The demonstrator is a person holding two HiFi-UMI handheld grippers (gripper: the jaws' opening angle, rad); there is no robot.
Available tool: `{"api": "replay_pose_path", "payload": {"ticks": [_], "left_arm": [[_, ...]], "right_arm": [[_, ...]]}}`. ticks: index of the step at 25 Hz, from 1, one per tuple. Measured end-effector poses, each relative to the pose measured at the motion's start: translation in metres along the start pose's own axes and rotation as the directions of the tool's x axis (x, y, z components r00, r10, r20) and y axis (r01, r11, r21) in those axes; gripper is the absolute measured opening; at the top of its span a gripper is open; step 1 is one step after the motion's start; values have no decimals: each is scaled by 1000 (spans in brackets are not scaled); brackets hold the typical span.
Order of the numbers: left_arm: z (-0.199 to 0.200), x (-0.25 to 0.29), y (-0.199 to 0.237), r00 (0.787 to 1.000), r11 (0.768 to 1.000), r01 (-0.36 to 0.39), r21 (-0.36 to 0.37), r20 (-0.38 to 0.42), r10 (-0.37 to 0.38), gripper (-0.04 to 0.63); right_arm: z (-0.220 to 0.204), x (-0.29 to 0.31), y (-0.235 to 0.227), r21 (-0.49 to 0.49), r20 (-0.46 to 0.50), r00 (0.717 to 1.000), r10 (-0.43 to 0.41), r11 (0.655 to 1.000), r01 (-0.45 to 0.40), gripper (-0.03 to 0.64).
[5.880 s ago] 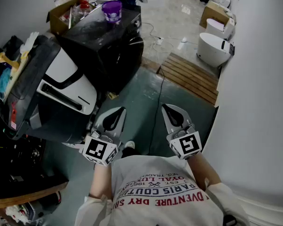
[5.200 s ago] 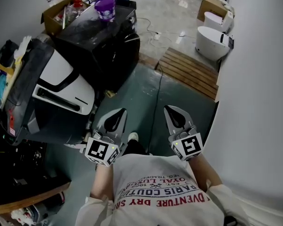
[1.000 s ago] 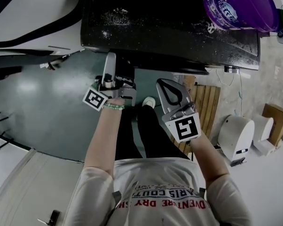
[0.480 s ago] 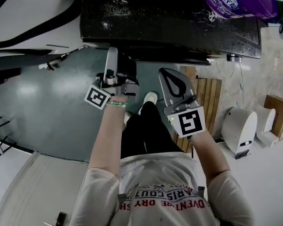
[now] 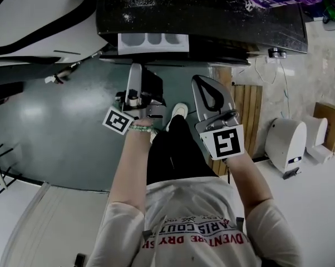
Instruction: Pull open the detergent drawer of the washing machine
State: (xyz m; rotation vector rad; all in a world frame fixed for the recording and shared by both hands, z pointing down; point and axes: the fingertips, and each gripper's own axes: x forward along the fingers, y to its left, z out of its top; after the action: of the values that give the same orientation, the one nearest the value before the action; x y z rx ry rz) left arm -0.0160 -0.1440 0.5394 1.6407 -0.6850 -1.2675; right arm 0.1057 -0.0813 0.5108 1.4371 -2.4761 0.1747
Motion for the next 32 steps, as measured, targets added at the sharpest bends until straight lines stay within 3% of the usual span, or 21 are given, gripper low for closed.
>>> {"api": "replay_pose_path", "payload": {"ticks": [27,32], "left_arm": [[-21,-74,-35,997,1000,8,-5,-71,-8,272],[-25,-83,-37,995,1000,12,9,-97,-11,270]], "right_arm": [[-16,-54,48,26,-9,996,-94,995,94,2],[-36,-67,49,-3,-60,994,-92,996,92,2]]}}
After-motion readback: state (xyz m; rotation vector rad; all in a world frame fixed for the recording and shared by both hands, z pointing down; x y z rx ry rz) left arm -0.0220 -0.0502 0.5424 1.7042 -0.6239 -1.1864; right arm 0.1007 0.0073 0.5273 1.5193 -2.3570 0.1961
